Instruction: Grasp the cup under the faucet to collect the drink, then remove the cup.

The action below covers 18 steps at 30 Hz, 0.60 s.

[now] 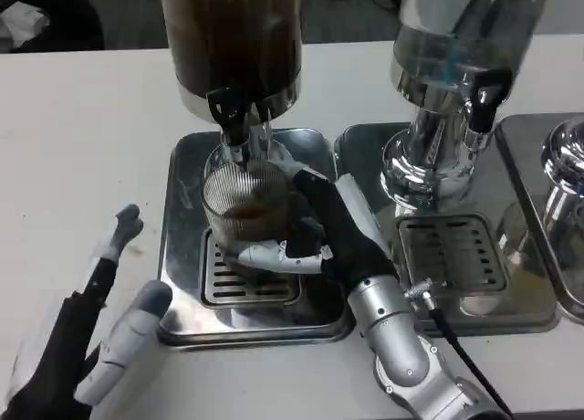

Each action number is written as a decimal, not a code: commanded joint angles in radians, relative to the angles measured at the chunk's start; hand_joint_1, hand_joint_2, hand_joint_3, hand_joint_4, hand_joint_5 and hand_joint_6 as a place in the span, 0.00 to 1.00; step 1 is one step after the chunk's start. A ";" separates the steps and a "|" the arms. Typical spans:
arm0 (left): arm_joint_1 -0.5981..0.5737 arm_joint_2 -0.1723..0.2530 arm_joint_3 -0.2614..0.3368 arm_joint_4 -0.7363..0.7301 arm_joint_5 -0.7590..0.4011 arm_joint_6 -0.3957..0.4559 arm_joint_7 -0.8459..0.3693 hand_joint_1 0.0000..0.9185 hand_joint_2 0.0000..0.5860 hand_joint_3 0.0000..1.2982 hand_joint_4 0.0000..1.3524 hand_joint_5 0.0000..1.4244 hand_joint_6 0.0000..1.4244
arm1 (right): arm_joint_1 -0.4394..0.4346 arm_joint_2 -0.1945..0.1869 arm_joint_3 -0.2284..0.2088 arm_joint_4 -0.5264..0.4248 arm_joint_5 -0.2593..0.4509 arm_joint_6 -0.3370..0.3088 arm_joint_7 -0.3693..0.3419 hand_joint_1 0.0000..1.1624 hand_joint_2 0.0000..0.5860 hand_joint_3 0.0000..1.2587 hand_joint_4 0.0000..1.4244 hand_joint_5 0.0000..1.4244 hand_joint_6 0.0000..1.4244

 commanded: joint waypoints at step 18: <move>0.001 -0.002 -0.009 -0.003 -0.006 0.010 -0.004 0.00 0.26 0.00 0.00 0.00 0.00 | 0.032 0.006 -0.021 -0.013 -0.004 -0.033 -0.083 0.92 0.24 0.55 0.51 0.50 0.51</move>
